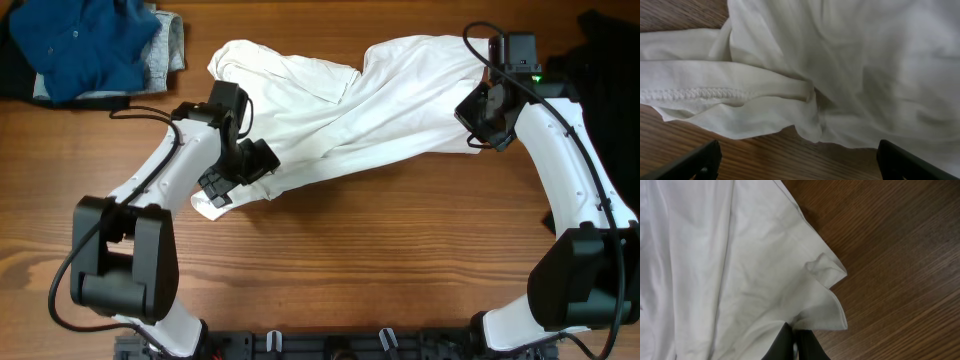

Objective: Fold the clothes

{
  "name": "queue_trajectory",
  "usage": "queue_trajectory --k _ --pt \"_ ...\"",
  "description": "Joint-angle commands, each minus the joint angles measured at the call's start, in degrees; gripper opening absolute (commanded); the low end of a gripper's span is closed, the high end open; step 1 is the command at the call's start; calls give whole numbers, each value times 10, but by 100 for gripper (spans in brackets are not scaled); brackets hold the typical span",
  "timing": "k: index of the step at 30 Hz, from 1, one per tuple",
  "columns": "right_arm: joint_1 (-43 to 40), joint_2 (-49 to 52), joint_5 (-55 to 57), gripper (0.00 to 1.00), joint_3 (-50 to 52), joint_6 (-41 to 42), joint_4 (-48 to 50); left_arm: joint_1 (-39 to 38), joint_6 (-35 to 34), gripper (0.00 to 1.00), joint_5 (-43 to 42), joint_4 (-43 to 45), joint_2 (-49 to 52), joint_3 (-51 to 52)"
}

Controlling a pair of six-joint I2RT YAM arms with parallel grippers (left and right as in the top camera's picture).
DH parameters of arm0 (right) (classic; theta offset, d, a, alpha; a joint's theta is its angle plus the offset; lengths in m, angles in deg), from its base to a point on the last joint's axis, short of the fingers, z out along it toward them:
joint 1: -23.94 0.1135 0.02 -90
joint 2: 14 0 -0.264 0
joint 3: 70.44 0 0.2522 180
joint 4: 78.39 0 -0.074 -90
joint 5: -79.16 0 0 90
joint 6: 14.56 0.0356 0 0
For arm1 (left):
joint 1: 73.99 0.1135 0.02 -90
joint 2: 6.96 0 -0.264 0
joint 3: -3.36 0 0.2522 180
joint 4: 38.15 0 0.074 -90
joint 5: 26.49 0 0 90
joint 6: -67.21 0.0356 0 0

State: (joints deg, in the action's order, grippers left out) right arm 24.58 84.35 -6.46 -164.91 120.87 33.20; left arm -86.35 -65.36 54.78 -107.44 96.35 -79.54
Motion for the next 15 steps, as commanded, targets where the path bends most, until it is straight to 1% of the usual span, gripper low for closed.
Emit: queue_trajectory --k 1,8,12,15 --pt "-3 -10 19 6 0 10 0 0 -21 100 -7 2 7 5" --pt "-3 -10 19 7 0 7 2 2 -96 100 29 5 7 7" --pt "-3 -10 19 7 0 -4 6 2 -111 100 39 15 7 23" --pt "-3 -10 19 6 0 -4 6 3 -111 100 39 44 7 48"
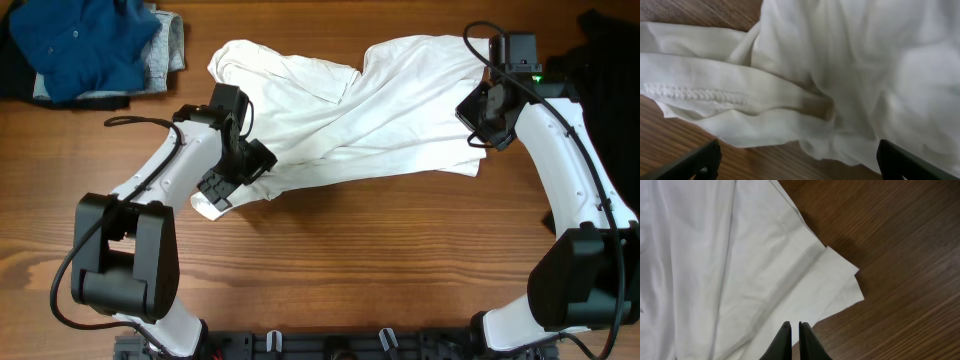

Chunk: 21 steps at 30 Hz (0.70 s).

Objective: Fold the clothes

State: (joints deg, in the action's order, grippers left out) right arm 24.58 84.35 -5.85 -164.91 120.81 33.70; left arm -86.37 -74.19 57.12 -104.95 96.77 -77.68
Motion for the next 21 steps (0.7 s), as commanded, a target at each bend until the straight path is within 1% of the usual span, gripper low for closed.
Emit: queue_trajectory --k 1,2,3,5,8,11,12,14,15,18,19,21 --pt "-3 -10 13 6 0 -4 1 6 -23 100 16 29 3 36" --pt "-3 -10 13 6 0 -4 0 7 -23 99 16 32 3 39" --pt "-3 -10 13 9 0 -4 -5 12 -23 100 16 36 3 42" --pt "-3 -10 13 19 0 -5 -11 17 -23 100 17 42 3 44" --pt "-3 -10 12 22 1 -4 -16 25 -23 100 20 49 4 45" --pt "-3 -10 12 24 1 -4 -26 33 -22 99 20 49 4 45" --pt "-3 -10 12 26 2 -6 -30 35 -22 99 20 48 4 45" --pt "-3 -9 13 34 3 -6 -38 37 -22 98 20 48 4 45" --pt "-3 -9 12 40 5 -11 -38 38 -22 98 20 48 4 44" --pt "-3 -8 12 50 11 -17 -42 39 -22 95 19 46 4 44" --pt "-3 -7 12 52 14 -17 -42 39 -22 94 19 45 4 44" --pt "-3 -6 13 58 25 -17 -37 39 -22 93 16 41 4 44"
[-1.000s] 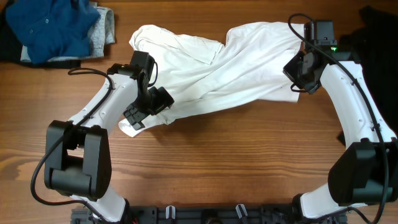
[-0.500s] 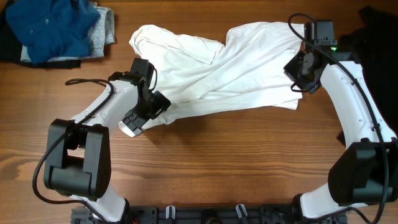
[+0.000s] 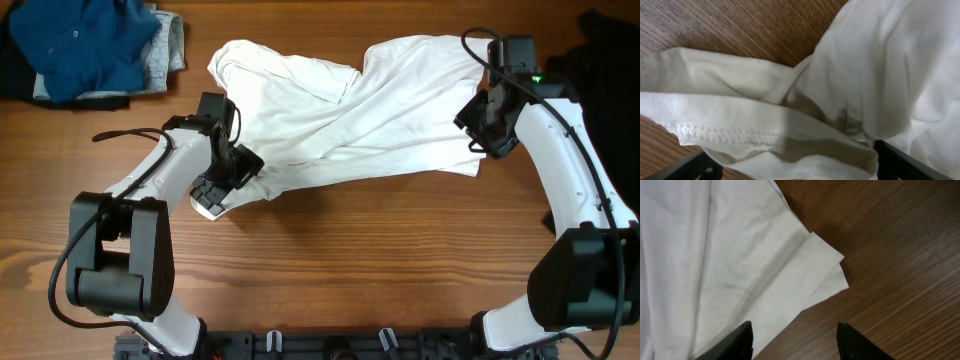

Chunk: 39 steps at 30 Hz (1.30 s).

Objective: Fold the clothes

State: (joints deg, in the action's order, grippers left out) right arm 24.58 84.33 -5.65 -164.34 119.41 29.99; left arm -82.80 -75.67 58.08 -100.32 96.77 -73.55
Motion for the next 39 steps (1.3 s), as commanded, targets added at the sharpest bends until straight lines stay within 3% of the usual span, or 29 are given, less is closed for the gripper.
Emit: queue_trajectory --k 1,13,24,39 --pt "-3 -6 13 61 34 -3 12 3 -3 92 3 -5 4 3" --pt "-14 -3 39 84 83 -3 64 5 0 87 3 -7 3 3" --pt "-37 -3 38 84 83 -3 51 7 -1 70 3 -6 3 3" --pt "-37 -3 39 86 83 -5 52 7 0 69 -16 -7 -24 1"
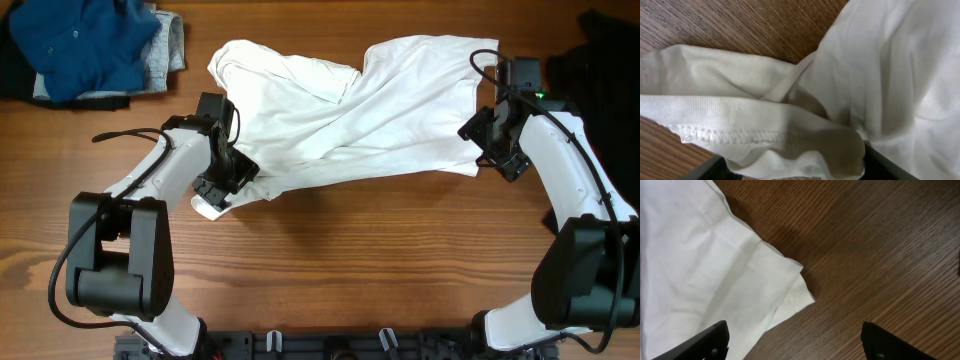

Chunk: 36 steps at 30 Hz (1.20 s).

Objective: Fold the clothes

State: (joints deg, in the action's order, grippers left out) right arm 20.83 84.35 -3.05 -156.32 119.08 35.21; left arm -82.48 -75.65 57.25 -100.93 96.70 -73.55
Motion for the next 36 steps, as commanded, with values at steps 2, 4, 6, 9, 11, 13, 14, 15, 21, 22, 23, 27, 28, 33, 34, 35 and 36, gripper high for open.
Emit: queue_trajectory --k 2,4,6,9,11,13,14,15,21,22,23,27,28,33,34,35,36 --pt "0 -3 13 86 3 -2 1 4 -1 72 -7 0 -34 1" --pt "0 -3 13 86 3 -2 3 4 -1 73 -7 0 -40 2" --pt "0 -3 13 86 3 -5 5 3 -1 74 -10 -1 -41 2" --pt "0 -3 13 86 3 -16 9 -3 -1 80 -21 -2 -41 2" --pt "0 -3 13 86 3 -16 10 -8 -1 81 -21 -2 -41 2" --pt "0 -3 13 86 3 -16 10 -12 -1 82 -21 0 -40 2" --pt "0 -3 13 86 3 -16 10 -13 -1 80 -20 2 -41 2" --pt "0 -3 13 86 3 -16 10 -14 -1 79 -20 4 -40 2" --pt "0 -3 13 86 3 -17 10 -14 -1 75 -20 30 -26 2" --pt "0 -3 13 86 3 -17 10 -14 -1 75 -20 31 -23 2" --pt "0 -3 13 86 3 -17 10 -14 -1 74 -20 32 -20 2" --pt "0 -3 13 86 3 -17 10 -14 -1 74 -21 30 -13 2" --pt "0 -3 13 86 3 -17 10 -14 -1 73 -20 28 -13 2" --pt "0 -3 13 86 3 -17 12 -14 1 73 -20 10 -12 2" --pt "0 -3 13 86 3 -17 12 -14 1 73 -20 4 -12 2" --pt "0 -3 13 86 3 -17 12 -14 1 73 -18 -3 -12 2" --pt "0 -3 13 86 3 -17 12 -14 1 73 -13 -12 -12 2"
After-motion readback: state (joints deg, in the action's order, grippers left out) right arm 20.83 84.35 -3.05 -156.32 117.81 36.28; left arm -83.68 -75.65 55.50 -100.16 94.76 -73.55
